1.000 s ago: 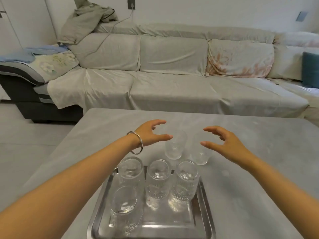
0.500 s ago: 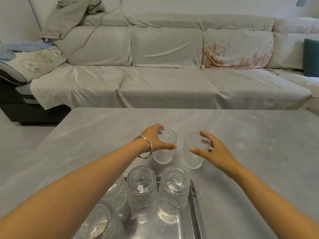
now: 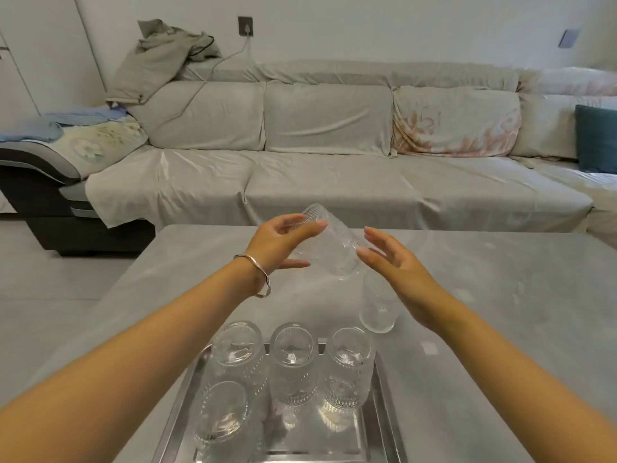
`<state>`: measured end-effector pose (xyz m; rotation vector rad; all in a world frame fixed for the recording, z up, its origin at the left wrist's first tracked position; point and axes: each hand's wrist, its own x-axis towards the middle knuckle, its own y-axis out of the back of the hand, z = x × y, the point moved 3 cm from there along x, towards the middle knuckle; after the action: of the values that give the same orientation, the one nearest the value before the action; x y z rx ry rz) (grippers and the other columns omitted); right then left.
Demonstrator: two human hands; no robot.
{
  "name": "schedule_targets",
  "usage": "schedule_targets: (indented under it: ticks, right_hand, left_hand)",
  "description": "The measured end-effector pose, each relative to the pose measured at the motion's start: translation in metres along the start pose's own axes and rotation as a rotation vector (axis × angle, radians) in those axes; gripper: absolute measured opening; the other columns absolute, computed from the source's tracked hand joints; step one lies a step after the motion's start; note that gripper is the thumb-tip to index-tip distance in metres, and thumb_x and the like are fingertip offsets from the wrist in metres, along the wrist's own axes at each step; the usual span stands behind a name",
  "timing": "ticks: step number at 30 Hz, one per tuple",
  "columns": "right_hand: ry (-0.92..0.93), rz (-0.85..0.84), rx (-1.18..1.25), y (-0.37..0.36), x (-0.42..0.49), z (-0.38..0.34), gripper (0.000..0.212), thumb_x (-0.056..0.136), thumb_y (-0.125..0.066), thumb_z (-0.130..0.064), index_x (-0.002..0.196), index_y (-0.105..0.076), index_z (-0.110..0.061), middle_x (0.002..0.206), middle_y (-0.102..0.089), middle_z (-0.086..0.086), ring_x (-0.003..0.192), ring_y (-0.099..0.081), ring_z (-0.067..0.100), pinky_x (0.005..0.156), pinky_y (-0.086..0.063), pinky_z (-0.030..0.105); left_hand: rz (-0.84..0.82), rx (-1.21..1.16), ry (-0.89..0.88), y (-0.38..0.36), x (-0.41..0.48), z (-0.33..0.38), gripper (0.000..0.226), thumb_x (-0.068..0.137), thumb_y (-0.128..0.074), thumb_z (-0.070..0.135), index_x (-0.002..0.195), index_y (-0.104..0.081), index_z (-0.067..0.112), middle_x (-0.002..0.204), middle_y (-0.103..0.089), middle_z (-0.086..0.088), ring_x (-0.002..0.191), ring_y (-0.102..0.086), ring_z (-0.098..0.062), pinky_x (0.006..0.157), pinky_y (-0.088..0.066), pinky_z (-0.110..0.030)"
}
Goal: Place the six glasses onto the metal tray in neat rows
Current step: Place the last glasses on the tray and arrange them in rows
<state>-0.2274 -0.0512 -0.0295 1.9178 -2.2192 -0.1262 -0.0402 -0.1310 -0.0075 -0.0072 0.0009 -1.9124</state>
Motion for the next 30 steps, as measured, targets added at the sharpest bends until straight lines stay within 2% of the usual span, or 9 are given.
schedule_targets:
  ticks: [3,6,8,12,16,20,24,27,30]
  right_hand:
    - [-0.027,-0.115,0.194,-0.022,-0.011,-0.021,0.072,0.064,-0.069,-0.054,0.130,-0.050,-0.031,0.131,-0.059,-0.007,0.118,-0.058,0.012,0.095,-0.048,0.032]
    - [-0.051,-0.196,0.330,-0.038,-0.023,-0.037,0.056,0.074,-0.065,-0.043,0.125,-0.055,-0.024,0.123,-0.066,0.001,0.110,-0.065,0.021,0.086,-0.056,0.036]
    - [-0.046,-0.217,0.352,-0.047,-0.032,-0.047,0.056,0.074,-0.065,-0.040,0.126,-0.055,-0.019,0.121,-0.068,0.004,0.108,-0.066,0.022,0.086,-0.056,0.035]
    - [-0.018,-0.179,0.312,-0.055,-0.054,-0.060,0.063,0.065,-0.072,-0.041,0.121,-0.058,-0.016,0.115,-0.071,0.006,0.105,-0.067,0.022,0.080,-0.057,0.030]
    - [0.019,-0.126,0.222,-0.052,-0.075,-0.065,0.072,0.056,-0.076,-0.045,0.120,-0.059,-0.018,0.113,-0.071,0.003,0.102,-0.068,0.016,0.076,-0.057,0.025]
    - [0.039,-0.126,0.095,-0.051,-0.093,-0.065,0.067,0.051,-0.080,-0.048,0.112,-0.062,-0.028,0.114,-0.069,0.000,0.098,-0.070,0.015,0.075,-0.058,0.026]
    - [0.055,-0.110,-0.091,-0.052,-0.108,-0.063,0.074,0.049,-0.081,-0.051,0.116,-0.060,-0.030,0.118,-0.063,-0.009,0.092,-0.070,0.012,0.072,-0.056,0.021]
    - [0.032,-0.161,-0.219,-0.057,-0.118,-0.057,0.074,0.049,-0.081,-0.053,0.117,-0.058,-0.036,0.120,-0.060,-0.015,0.101,-0.065,0.010,0.070,-0.053,0.017]
    - [0.008,-0.198,-0.297,-0.062,-0.125,-0.048,0.080,0.047,-0.081,-0.054,0.121,-0.057,-0.035,0.118,-0.061,-0.015,0.103,-0.062,0.008,0.069,-0.053,0.015]
  left_hand:
    - [-0.055,-0.110,0.013,0.010,-0.025,0.020,0.075,0.045,-0.078,0.051,0.111,-0.064,0.019,0.110,-0.064,0.007,0.108,-0.057,-0.013,0.065,-0.058,-0.031]
    - [-0.082,-0.170,0.027,0.023,-0.047,0.029,0.063,0.061,-0.078,0.045,0.116,-0.062,0.017,0.125,-0.060,-0.002,0.123,-0.050,-0.031,0.074,-0.058,-0.037]
    - [-0.106,-0.183,0.032,0.033,-0.061,0.030,0.064,0.067,-0.071,0.042,0.122,-0.058,0.015,0.133,-0.055,-0.005,0.126,-0.046,-0.033,0.079,-0.057,-0.039]
    - [-0.146,-0.151,0.018,0.049,-0.093,0.026,0.067,0.069,-0.073,0.045,0.125,-0.053,0.015,0.131,-0.055,-0.003,0.129,-0.043,-0.026,0.085,-0.056,-0.038]
    - [-0.159,0.010,-0.042,0.059,-0.122,0.009,0.084,0.056,-0.072,0.044,0.131,-0.048,0.013,0.128,-0.060,-0.003,0.109,-0.062,-0.012,0.082,-0.057,-0.028]
    - [-0.182,0.115,-0.093,0.061,-0.142,-0.016,0.072,0.064,-0.064,0.049,0.128,-0.049,0.021,0.128,-0.058,-0.001,0.104,-0.063,-0.003,0.084,-0.054,-0.022]
    - [-0.080,0.414,-0.133,0.074,-0.153,-0.051,0.061,0.082,-0.045,0.054,0.136,-0.041,0.026,0.141,-0.045,0.004,0.130,-0.042,-0.011,0.107,-0.034,-0.029]
    - [-0.068,0.654,-0.147,0.081,-0.159,-0.082,0.058,0.089,-0.044,0.049,0.141,-0.031,0.028,0.151,-0.031,0.005,0.141,-0.022,-0.015,0.116,-0.022,-0.038]
    - [-0.115,0.837,-0.142,0.083,-0.164,-0.104,0.063,0.090,-0.041,0.051,0.145,-0.022,0.029,0.156,-0.017,0.008,0.145,-0.005,-0.012,0.119,-0.010,-0.037]
